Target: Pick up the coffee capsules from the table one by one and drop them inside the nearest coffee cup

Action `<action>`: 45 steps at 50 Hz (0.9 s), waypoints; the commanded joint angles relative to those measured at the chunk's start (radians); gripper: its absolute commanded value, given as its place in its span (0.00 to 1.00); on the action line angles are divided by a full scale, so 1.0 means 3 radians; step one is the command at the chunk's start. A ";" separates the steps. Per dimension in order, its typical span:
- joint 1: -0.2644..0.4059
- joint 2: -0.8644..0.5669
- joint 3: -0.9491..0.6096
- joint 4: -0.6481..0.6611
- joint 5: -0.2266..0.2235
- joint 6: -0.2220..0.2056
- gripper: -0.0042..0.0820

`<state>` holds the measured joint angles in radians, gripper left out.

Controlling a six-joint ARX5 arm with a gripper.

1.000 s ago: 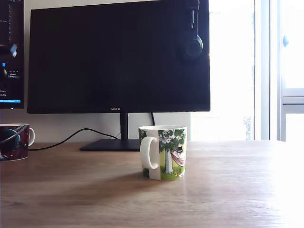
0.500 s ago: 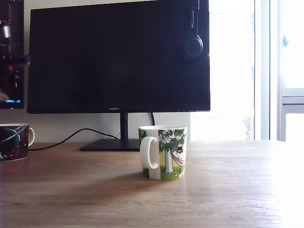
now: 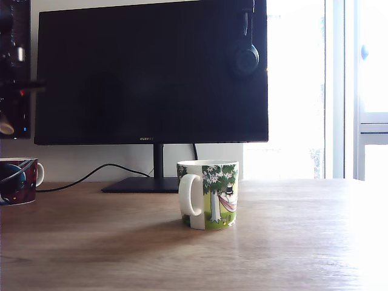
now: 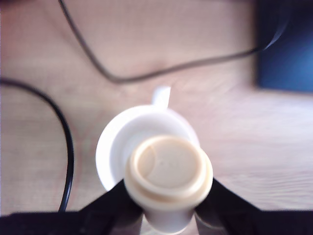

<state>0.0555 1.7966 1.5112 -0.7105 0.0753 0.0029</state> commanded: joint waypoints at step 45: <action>0.0136 0.0210 0.0112 -0.0027 -0.0013 -0.0004 0.20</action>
<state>0.0952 1.8393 1.5375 -0.7303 0.0711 0.0029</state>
